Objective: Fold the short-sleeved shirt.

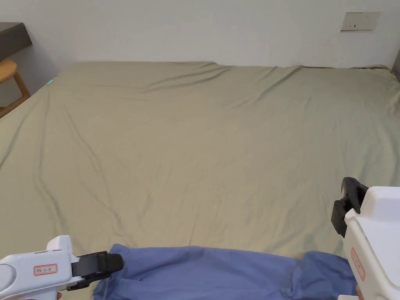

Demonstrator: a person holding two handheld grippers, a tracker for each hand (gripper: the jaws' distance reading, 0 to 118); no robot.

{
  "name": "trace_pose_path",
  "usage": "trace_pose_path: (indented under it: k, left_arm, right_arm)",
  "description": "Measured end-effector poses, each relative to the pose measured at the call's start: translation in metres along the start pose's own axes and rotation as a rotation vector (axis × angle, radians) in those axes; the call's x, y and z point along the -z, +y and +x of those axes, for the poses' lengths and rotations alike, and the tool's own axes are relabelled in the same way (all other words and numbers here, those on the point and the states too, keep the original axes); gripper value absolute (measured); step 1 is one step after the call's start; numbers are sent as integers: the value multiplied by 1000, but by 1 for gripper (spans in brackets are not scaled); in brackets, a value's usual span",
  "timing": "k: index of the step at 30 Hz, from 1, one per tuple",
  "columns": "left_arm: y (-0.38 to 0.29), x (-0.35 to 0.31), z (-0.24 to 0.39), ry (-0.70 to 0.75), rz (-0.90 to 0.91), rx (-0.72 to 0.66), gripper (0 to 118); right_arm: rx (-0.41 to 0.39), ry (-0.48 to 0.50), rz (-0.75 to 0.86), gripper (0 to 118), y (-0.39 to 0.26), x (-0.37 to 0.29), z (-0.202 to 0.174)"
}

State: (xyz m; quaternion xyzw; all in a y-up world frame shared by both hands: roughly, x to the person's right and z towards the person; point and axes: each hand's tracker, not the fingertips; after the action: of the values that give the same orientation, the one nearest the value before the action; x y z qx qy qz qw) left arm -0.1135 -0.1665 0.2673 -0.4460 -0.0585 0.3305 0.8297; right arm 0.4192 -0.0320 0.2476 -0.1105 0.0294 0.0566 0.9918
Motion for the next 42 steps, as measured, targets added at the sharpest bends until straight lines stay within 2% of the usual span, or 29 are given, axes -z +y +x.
trace_pose_path:
  k: [1, 2, 3, 6, 8, 10, 13, 14, 15, 16, 21, 28, 34, 37, 39, 42]
  left_arm:
    - [-1, 5, -3, 26, 1, -13, 89]
    - [-1, 10, -5, 53, 2, -9, 104]
    - [0, 14, -6, 72, 3, 2, 108]
    - [-3, 26, -4, 87, -15, 20, 103]
    - [-4, 36, -7, 74, -32, 6, 84]
    - [-9, 44, -12, 64, -45, 4, 53]
    - [-18, 47, -4, 88, -28, 57, 41]
    - [-18, 48, -1, 103, -28, 63, 33]
    - [-18, 49, 1, 112, -34, 65, 20]
    - [-18, 51, 0, 113, -45, 72, 13]
    - [-25, 42, 23, 173, -4, 152, 9]
    - [-4, -19, 38, 192, 89, 191, 8]
    - [1, -50, 31, 348, 121, 171, 8]
    - [-6, -46, 48, 344, 107, 183, 8]
    - [-14, -36, 74, 345, 84, 267, 8]
    - [-21, -12, 115, 262, 29, 321, 8]
  right_arm:
    - [-3, 0, -6, 1, -1, 1, -2]
    - [-8, 0, -11, 1, -2, 2, -3]
    - [-12, 1, -14, 1, -4, 2, -4]
    - [-14, 0, -25, 1, -7, 3, -5]
    - [-11, 6, -34, 1, -8, 4, -4]
    - [-11, 6, -38, 1, -9, 4, -4]
    - [-18, 0, -43, 1, -10, 4, -1]
    - [-19, -2, -43, 1, -10, 3, 0]
    - [-19, -3, -45, 1, -10, 3, 0]
    - [-16, -4, -47, 1, -10, 4, 2]
    - [-2, -3, -47, 1, -8, 2, 5]
    - [1, 12, -21, 1, -1, 1, 7]
    - [10, 22, -6, 1, 2, -4, 14]
    - [16, 22, -2, 1, 1, -7, 17]
    - [19, 20, -4, 1, 0, -7, 20]
    - [33, 23, -8, 1, -3, -9, 21]
